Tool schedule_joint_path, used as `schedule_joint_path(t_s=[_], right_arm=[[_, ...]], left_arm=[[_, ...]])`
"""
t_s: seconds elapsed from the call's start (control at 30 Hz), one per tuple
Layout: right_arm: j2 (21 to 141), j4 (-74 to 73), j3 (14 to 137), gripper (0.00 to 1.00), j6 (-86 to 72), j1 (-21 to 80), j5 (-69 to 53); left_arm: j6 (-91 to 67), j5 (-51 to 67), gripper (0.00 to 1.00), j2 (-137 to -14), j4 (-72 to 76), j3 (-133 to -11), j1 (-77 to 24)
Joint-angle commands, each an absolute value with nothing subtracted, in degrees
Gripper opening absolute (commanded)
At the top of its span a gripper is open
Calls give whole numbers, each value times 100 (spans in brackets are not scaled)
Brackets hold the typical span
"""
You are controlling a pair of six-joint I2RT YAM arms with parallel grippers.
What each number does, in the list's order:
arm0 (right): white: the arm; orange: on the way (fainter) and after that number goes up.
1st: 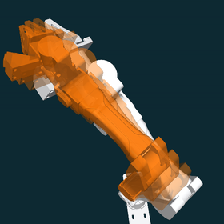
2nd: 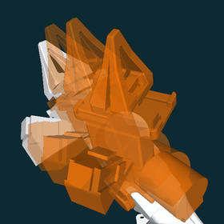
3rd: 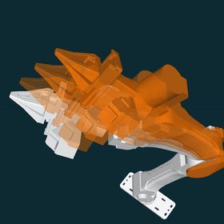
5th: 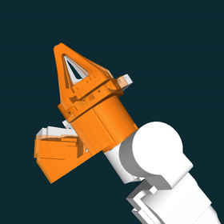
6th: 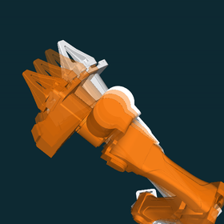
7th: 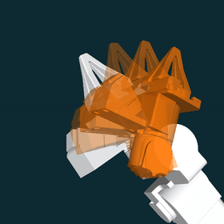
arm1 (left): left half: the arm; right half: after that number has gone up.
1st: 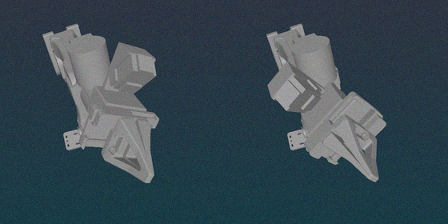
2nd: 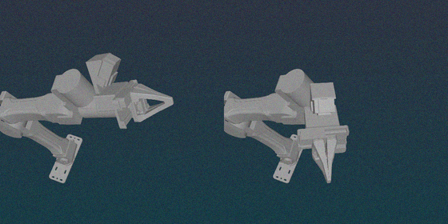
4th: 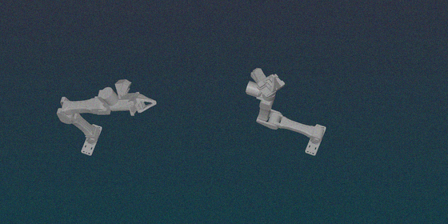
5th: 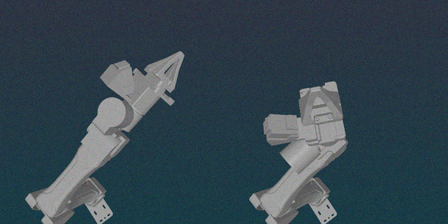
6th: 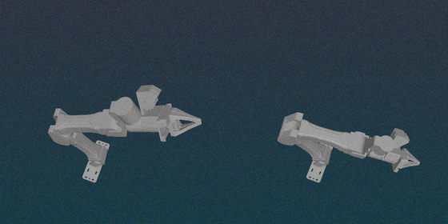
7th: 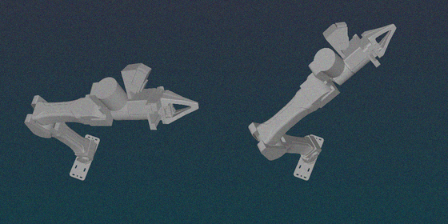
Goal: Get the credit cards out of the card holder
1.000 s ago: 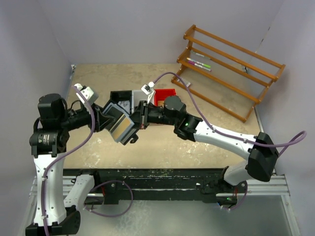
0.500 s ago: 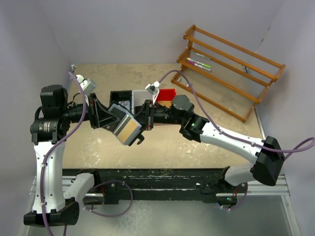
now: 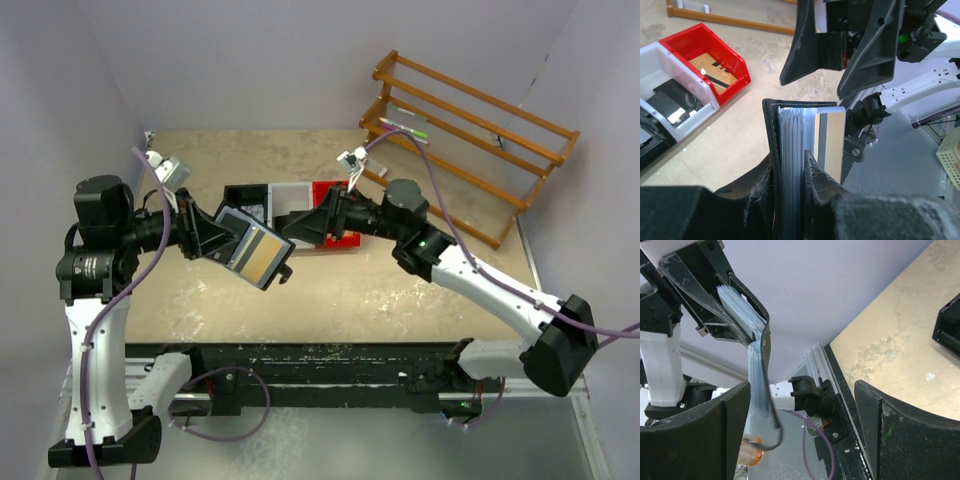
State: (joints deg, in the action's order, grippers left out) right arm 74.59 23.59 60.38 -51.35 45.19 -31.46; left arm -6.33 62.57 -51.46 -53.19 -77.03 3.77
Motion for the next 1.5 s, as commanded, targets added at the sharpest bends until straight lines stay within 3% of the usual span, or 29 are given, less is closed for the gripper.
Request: schedule_joint_path(t_s=[0.0,0.27,0.47,0.53,0.63,0.77,0.83,0.9,0.97,1.13,1.47], right_arm=[[7072,2432,5979,87,-5046,4343,-3273],[7648,3732,6132,95,-5605,4515,-3869],[7997,4023,6294,92,-5663,4868,-4060],[8126,4120,6350,86,-5718,4960,-4117],[8317,4342,6350,70,-5883,5008,-4204],[8365,4528,6322,35,-5982,5007,-4303],[8287,4385,6307,19,-5872,5002,-4434],[8170,4304,6251,8,-5829,4997,-4559],[8026,4059,6255,0,-5667,4963,-4581],[7773,3159,6484,0,-5009,4846,-4793],[7588,2461,6666,0,-4486,4611,-5140]], left_arm=[[-585,6094,7,-5021,-5019,-7839,381],[-1067,6356,9,-5025,-4700,-7574,383],[-1224,6351,10,-4990,-4545,-7389,383],[-1240,6330,10,-4978,-4516,-7339,386],[-1322,6332,10,-4960,-4456,-7248,382],[-1516,6389,16,-4903,-4332,-7087,379],[-1631,6487,29,-4881,-4280,-7002,385],[-1749,6656,51,-4893,-4254,-6923,385],[-1836,6872,60,-4952,-4254,-6843,383],[-2060,7423,63,-5094,-4186,-6554,384],[-2443,8383,57,-5144,-3865,-6425,387]])
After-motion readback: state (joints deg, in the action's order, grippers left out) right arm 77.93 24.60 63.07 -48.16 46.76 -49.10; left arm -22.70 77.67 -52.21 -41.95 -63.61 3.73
